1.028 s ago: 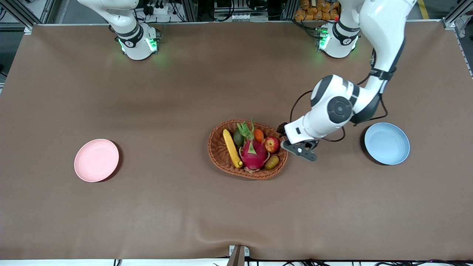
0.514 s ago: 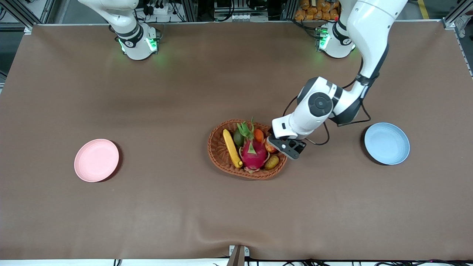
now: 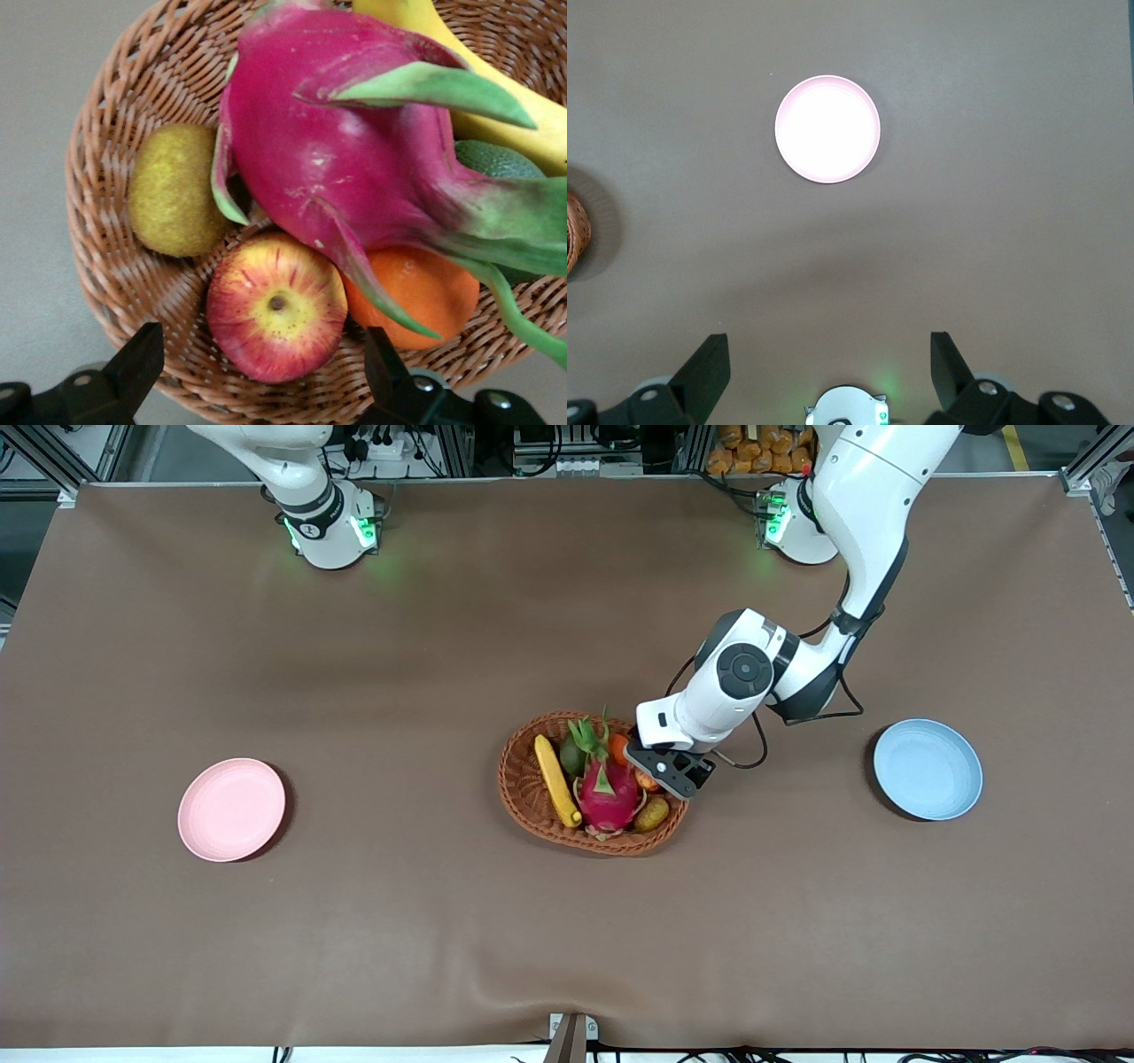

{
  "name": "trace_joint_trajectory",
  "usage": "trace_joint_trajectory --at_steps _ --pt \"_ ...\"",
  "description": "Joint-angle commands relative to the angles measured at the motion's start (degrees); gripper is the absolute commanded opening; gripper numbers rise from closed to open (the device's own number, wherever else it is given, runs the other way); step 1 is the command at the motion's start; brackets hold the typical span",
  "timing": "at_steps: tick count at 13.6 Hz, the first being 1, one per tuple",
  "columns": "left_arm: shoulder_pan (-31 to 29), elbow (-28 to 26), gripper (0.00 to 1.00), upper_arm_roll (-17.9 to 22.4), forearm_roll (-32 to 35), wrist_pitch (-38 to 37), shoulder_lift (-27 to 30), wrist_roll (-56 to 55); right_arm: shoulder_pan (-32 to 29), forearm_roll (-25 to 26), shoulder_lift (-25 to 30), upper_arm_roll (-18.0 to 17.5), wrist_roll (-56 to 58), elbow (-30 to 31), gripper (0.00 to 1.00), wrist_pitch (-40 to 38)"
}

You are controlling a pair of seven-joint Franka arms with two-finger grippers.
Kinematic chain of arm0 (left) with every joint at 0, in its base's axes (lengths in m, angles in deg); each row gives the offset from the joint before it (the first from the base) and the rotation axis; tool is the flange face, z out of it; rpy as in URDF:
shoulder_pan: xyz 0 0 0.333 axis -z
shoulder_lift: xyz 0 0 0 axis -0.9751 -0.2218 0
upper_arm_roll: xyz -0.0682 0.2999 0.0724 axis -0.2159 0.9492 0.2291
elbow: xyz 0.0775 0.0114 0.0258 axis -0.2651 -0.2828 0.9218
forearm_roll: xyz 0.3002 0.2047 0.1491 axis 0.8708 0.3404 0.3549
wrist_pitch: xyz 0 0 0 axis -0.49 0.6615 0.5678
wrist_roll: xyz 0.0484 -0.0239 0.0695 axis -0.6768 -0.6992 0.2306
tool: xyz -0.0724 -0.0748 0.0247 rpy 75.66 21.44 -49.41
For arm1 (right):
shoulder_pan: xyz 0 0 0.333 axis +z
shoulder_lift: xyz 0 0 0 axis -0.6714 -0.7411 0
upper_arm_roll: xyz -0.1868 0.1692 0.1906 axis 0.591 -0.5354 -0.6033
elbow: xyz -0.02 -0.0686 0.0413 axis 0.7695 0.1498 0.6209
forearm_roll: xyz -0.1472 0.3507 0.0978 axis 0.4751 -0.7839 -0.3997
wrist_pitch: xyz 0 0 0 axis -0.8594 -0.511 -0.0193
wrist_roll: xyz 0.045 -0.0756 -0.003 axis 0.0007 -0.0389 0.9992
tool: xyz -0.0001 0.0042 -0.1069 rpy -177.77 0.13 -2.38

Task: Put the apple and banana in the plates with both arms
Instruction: 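Lower the left gripper and close it on the red apple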

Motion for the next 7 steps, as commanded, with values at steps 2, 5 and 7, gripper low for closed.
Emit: trace_joint_trajectory --at_steps 2,5,7 --pt "0.0 -0.7 1.0 0.4 4.4 4.6 -1.8 0.4 -0.7 0.8 -0.4 -0.5 0.8 -1.6 1.0 -1.0" --pt "-0.1 -0.7 1.0 0.4 5.0 6.3 -3.2 0.4 -1.0 0.9 -0.4 -0.5 0.7 -1.7 1.0 -1.0" --pt "0.0 -0.5 1.0 0.3 5.0 6.4 -3.3 0.2 -1.4 0.8 -0.5 -0.5 0.8 -2.2 1.0 -1.0"
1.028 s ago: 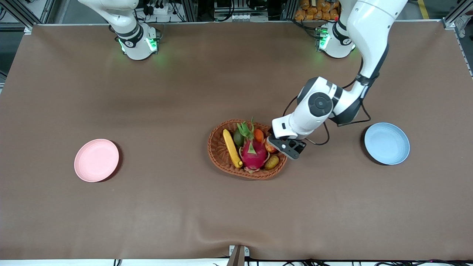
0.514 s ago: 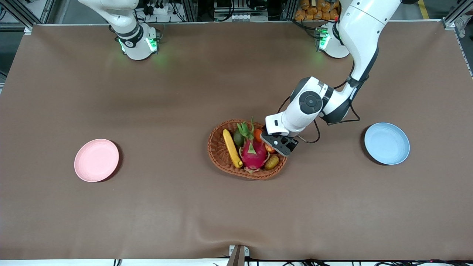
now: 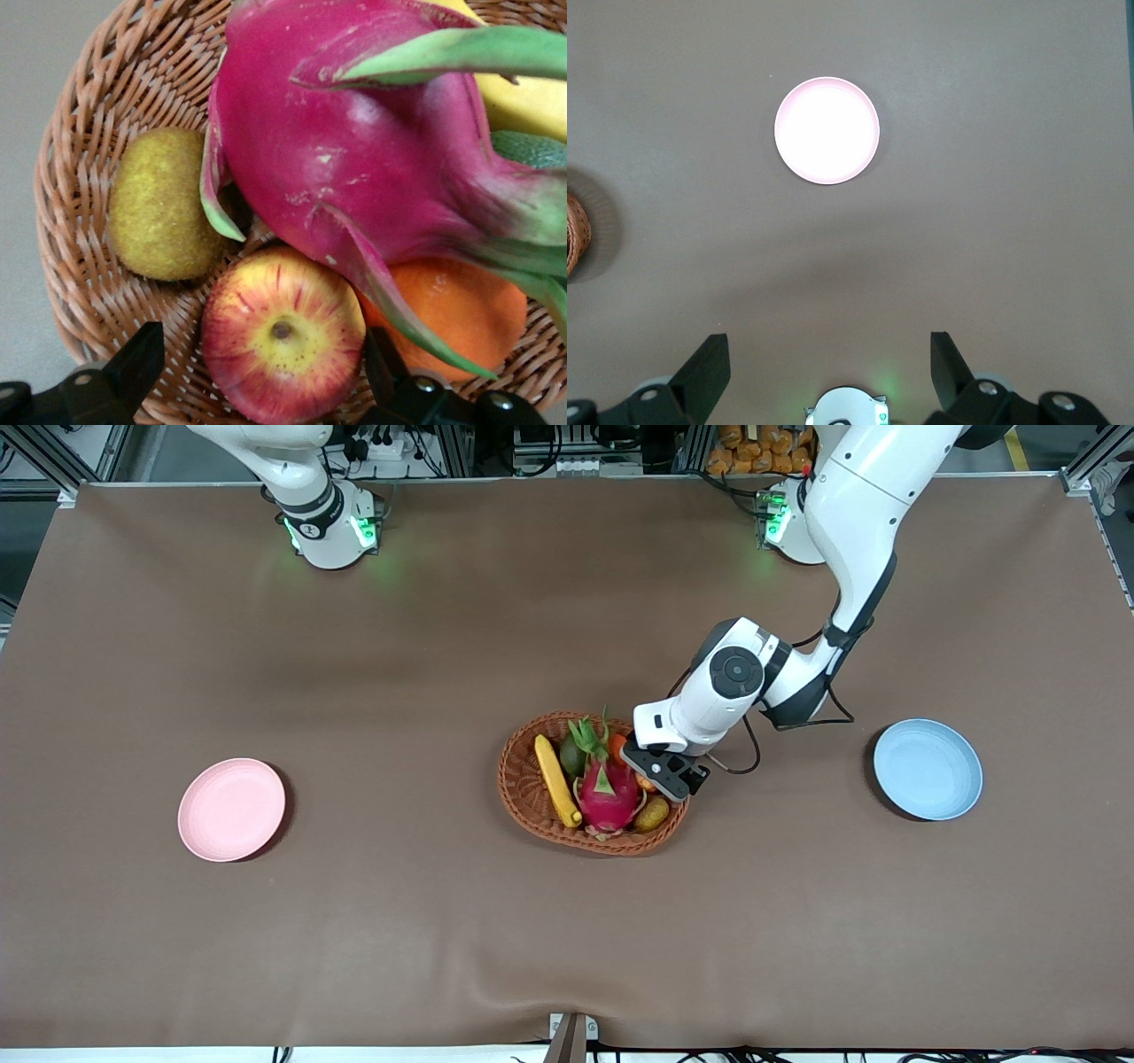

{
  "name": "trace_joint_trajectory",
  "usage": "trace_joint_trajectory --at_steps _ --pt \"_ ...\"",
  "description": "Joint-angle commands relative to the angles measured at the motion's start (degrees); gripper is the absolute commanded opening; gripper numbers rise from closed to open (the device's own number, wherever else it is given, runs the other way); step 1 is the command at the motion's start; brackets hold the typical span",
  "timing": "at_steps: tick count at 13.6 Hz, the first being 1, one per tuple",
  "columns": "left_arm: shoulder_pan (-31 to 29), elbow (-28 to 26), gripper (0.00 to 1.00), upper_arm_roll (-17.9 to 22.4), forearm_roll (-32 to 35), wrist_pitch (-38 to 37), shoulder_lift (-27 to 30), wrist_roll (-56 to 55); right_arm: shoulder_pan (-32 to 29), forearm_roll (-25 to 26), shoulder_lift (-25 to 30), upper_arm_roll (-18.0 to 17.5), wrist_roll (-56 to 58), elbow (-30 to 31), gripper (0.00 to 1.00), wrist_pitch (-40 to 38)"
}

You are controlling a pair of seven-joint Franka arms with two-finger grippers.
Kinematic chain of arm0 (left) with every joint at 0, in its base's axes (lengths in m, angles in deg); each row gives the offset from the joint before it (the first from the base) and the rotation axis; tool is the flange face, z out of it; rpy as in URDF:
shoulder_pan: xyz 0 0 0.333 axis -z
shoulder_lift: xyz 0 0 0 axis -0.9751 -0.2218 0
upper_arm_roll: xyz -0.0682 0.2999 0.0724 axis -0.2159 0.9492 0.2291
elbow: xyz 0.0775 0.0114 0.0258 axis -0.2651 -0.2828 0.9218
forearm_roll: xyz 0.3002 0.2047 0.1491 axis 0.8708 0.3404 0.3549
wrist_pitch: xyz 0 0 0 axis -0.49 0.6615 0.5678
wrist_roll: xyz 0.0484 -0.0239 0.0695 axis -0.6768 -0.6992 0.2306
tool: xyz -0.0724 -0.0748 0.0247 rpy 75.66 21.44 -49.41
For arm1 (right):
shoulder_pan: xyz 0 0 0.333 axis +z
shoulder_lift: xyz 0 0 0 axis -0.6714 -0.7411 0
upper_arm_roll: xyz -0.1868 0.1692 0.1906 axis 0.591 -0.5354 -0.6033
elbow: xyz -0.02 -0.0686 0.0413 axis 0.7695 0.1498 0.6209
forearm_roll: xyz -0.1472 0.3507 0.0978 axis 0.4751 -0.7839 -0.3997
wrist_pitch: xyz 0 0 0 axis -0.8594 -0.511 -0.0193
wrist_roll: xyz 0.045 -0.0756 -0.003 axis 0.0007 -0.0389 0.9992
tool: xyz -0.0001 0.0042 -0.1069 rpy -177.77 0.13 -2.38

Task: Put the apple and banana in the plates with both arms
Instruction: 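Lower the left gripper and close it on the red apple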

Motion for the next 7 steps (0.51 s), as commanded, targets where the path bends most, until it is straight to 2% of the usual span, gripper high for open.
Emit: trace_joint_trajectory --at_steps 1,2,4,5,6,7 --pt "-0.1 0.3 1.0 0.1 1.2 1.0 -0.5 0.2 -1.3 0.7 -0.5 -0.7 0.8 -1.9 1.0 -0.7" --pt "0.0 0.2 0.99 0.1 1.2 1.1 -0.5 0.2 -1.4 0.7 -0.5 -0.7 0.8 -1.9 1.0 -0.4" --pt "0.0 0.3 0.8 0.1 1.2 1.1 -0.5 0.2 -1.7 0.7 -0.6 -0.7 0.8 -2.1 1.0 -0.2" --pt "-0.4 0.2 0.62 0.1 1.3 1.0 -0.5 0.2 -1.8 0.7 -0.7 -0.8 0.8 -2.2 1.0 0.3" --pt "-0.5 0.2 0.51 0.0 1.3 0.9 -0.1 -0.2 -1.8 0.7 -0.7 -0.8 1.5 -2.2 1.0 0.7" --pt "-0.5 0.1 0.5 0.0 1.2 0.8 0.4 -0.6 -1.8 0.6 -0.7 -0.8 2.4 -2.3 1.0 1.4"
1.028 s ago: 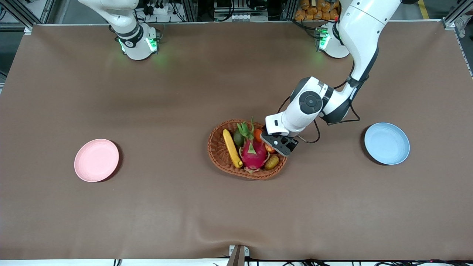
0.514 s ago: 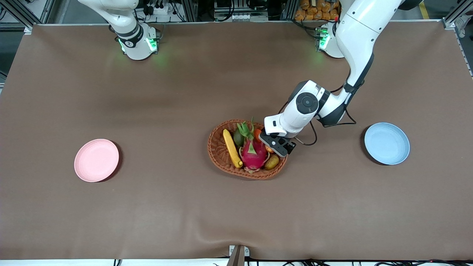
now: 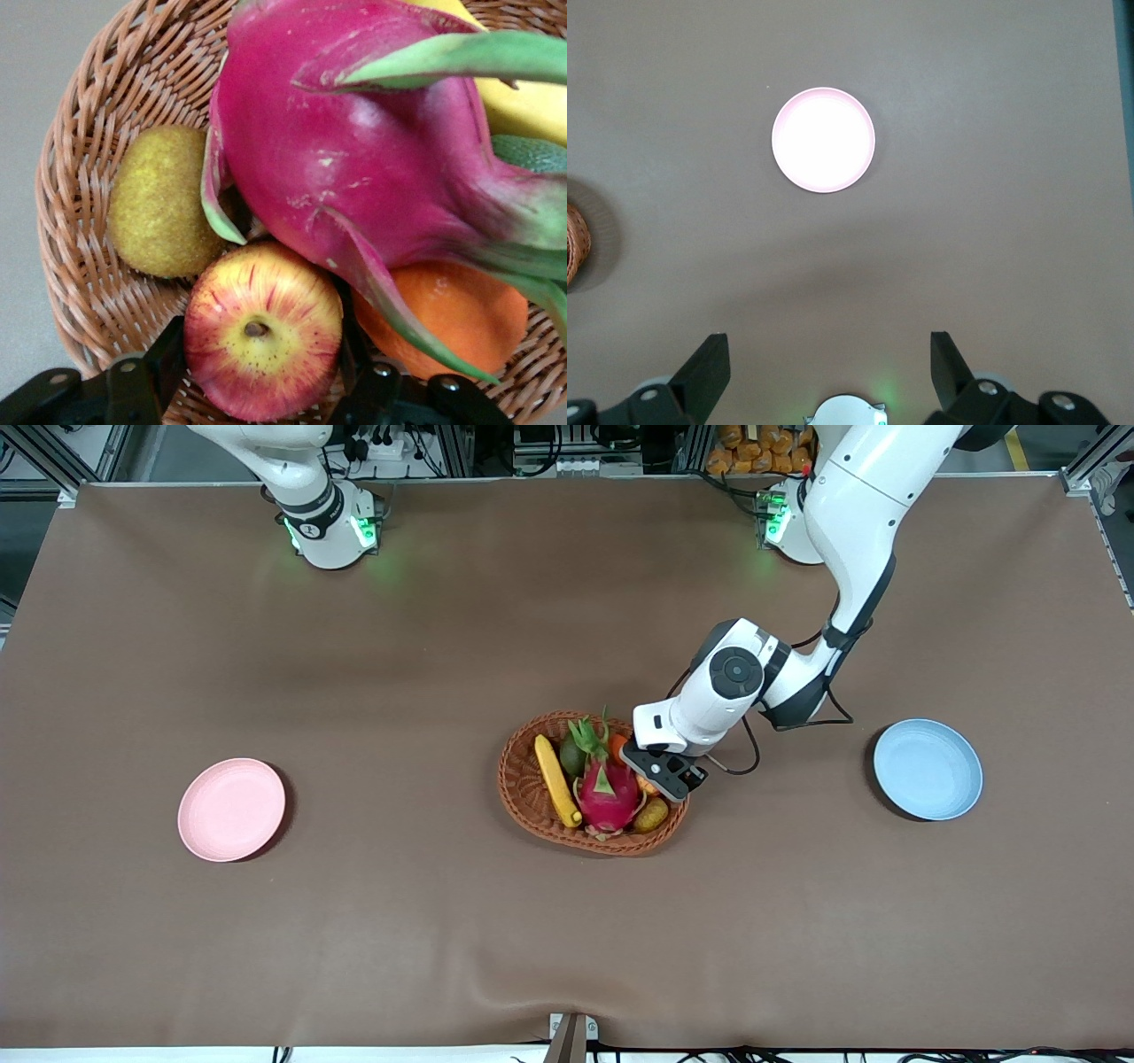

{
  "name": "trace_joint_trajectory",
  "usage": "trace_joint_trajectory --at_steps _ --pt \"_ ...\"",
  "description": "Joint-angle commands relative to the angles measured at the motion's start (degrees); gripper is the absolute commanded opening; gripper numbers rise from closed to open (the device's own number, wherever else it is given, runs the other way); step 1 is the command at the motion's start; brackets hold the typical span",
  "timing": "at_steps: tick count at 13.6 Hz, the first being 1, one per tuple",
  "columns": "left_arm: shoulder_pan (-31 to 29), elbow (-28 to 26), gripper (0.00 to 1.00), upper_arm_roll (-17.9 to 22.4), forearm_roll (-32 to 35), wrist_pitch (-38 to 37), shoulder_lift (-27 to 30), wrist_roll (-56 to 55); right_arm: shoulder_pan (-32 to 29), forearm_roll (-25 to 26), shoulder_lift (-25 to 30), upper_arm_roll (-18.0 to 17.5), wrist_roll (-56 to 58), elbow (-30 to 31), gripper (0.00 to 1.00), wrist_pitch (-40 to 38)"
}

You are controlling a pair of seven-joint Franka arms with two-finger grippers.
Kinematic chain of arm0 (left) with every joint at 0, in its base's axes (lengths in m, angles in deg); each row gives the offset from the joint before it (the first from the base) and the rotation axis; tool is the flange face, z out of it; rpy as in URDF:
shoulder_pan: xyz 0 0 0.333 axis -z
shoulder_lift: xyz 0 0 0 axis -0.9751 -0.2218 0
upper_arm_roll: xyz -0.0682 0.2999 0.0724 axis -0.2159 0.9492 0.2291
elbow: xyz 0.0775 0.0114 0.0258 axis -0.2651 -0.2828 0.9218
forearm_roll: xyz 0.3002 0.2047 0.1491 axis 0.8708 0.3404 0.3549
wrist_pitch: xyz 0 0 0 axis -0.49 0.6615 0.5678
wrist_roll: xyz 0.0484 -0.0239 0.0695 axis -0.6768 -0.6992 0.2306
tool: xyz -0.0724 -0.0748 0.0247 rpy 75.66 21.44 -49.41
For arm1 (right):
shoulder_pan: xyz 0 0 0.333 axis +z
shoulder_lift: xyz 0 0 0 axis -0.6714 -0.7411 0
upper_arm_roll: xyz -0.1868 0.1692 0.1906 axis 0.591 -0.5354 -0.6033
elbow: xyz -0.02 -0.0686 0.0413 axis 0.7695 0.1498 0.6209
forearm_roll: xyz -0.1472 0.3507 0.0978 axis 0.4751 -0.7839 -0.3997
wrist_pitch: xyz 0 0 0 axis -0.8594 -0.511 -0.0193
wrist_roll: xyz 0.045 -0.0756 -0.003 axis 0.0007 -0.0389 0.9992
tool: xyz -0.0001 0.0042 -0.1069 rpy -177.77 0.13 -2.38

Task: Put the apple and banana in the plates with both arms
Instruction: 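Lower the left gripper and close it on the red apple, then carry the apple with the left gripper onto the blue plate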

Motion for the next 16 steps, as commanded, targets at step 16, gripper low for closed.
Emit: trace_joint_trajectory --at_steps 16 --pt "-24.4 -0.3 0.46 -0.4 -2.7 -33.3 21.8 -1.7 -0.8 0.5 -3.0 -1.0 2.2 -1.3 1.0 8.9"
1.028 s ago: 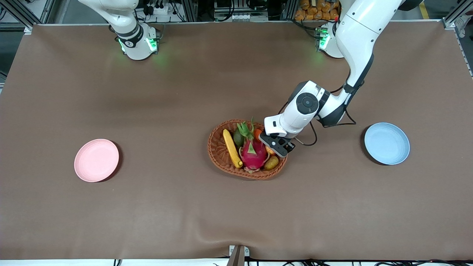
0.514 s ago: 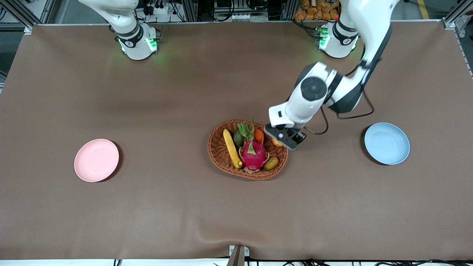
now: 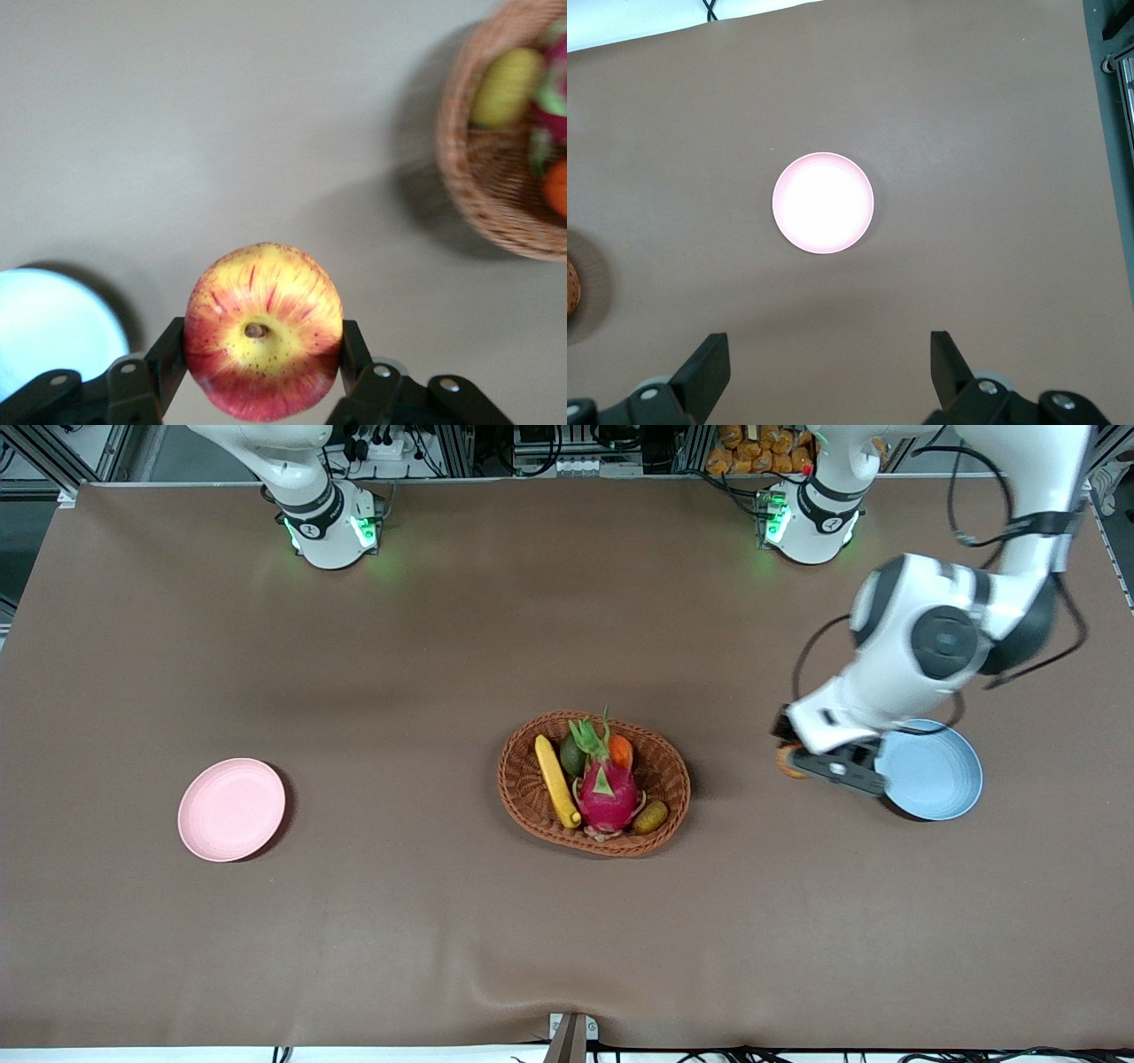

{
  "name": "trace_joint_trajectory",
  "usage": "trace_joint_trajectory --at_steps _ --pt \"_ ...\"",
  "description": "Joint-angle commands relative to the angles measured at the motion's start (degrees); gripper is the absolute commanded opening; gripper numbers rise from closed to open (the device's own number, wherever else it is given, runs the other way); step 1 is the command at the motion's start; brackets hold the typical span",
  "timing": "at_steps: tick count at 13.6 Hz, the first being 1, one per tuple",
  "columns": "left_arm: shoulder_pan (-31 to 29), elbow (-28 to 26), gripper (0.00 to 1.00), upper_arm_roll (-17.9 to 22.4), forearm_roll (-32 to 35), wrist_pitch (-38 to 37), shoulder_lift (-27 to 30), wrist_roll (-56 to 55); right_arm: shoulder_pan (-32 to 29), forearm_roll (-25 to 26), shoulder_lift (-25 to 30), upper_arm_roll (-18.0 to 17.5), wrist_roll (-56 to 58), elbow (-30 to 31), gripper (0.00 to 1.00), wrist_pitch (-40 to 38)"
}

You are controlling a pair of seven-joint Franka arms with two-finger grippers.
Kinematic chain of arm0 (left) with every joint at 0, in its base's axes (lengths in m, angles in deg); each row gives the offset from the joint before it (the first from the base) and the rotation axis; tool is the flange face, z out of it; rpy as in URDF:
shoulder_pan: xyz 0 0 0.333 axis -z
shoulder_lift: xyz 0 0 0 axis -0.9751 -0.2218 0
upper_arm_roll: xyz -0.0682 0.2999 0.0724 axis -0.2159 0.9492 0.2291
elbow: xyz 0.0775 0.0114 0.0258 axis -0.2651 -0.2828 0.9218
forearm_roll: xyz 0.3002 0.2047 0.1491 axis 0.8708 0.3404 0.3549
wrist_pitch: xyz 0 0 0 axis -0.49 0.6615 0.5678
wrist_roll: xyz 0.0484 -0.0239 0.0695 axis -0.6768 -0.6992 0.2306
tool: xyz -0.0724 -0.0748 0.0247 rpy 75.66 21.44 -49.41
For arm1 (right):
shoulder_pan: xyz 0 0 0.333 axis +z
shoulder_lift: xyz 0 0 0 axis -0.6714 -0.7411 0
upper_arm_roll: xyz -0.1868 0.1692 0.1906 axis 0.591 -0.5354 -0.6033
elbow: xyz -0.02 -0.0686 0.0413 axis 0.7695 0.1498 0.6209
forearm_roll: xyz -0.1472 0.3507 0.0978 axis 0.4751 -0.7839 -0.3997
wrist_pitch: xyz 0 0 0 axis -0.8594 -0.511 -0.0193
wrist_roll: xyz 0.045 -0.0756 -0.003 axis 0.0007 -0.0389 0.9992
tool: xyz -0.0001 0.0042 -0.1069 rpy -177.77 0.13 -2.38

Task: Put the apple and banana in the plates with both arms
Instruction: 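Carry the apple with the left gripper onto the blue plate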

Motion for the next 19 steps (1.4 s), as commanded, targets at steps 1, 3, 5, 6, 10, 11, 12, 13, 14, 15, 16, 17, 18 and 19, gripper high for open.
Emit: trace_joint_trajectory --at_steps 1,3,5,6,10,11,12,13,14,15,16,17,18,19 --pt "-6.9 -1.5 0.46 -0.6 -1.1 -0.7 0.9 1.2 -0.7 0.5 -0.3 -0.7 0.9 -1.3 1.0 -0.5" --pt "-10.6 -2.8 0.45 -0.6 -1.0 -0.5 0.3 2.1 -0.7 0.5 -0.3 -0.7 0.9 -1.2 1.0 -0.5" --pt "-15.1 -3.2 0.45 -0.6 -1.0 -0.7 -0.9 2.3 -0.7 0.5 -0.3 -0.7 0.8 -1.2 1.0 -0.5" --pt "-16.8 -3.7 0.45 -0.6 -1.0 -0.6 -2.2 2.6 -0.6 0.4 -0.2 -0.8 0.8 -1.3 1.0 -0.5" --pt "-21.3 -4.1 0.47 -0.5 -0.3 0.8 -4.6 5.9 -0.2 0.5 -0.3 -0.8 0.9 -1.2 1.0 -0.5" --pt "-22.1 -4.1 0.48 -0.4 0.1 1.4 -5.4 6.2 -0.2 0.5 -0.3 -0.8 0.9 -1.2 1.0 -0.5" --pt "-23.6 -4.1 0.48 -0.4 1.3 2.7 -6.4 7.3 -0.2 0.5 -0.2 -0.8 0.9 -1.2 1.0 -0.5" --pt "-25.5 -4.1 0.48 -0.5 1.7 4.2 -8.0 9.7 -0.2 0.5 -0.3 -0.8 0.8 -1.3 1.0 -0.5" --pt "-26.9 -4.1 0.48 -0.5 1.7 5.8 -9.6 12.3 -0.3 0.6 -0.3 -0.8 0.8 -1.2 1.0 -0.5" --pt "-28.1 -4.3 0.49 -0.5 1.7 7.2 -10.9 13.6 -0.4 0.6 -0.3 -0.8 0.8 -1.2 1.0 -0.4" --pt "-28.4 -4.7 0.49 -0.5 1.7 8.0 -11.4 13.7 -0.6 0.6 -0.3 -0.8 0.8 -1.2 1.0 -0.2" --pt "-28.4 -4.9 0.5 -0.5 1.7 8.2 -11.5 13.8 -0.8 0.7 -0.3 -0.8 0.8 -1.2 1.0 -0.1" --pt "-28.8 -5.1 0.53 -0.5 1.7 8.6 -12.6 13.8 -1.1 0.7 -0.3 -0.8 0.7 -1.2 1.0 0.0" --pt "-28.9 -5.1 0.58 -0.5 1.7 8.8 -13.4 13.8 -1.1 0.8 -0.3 -0.8 0.7 -1.2 1.0 0.1"
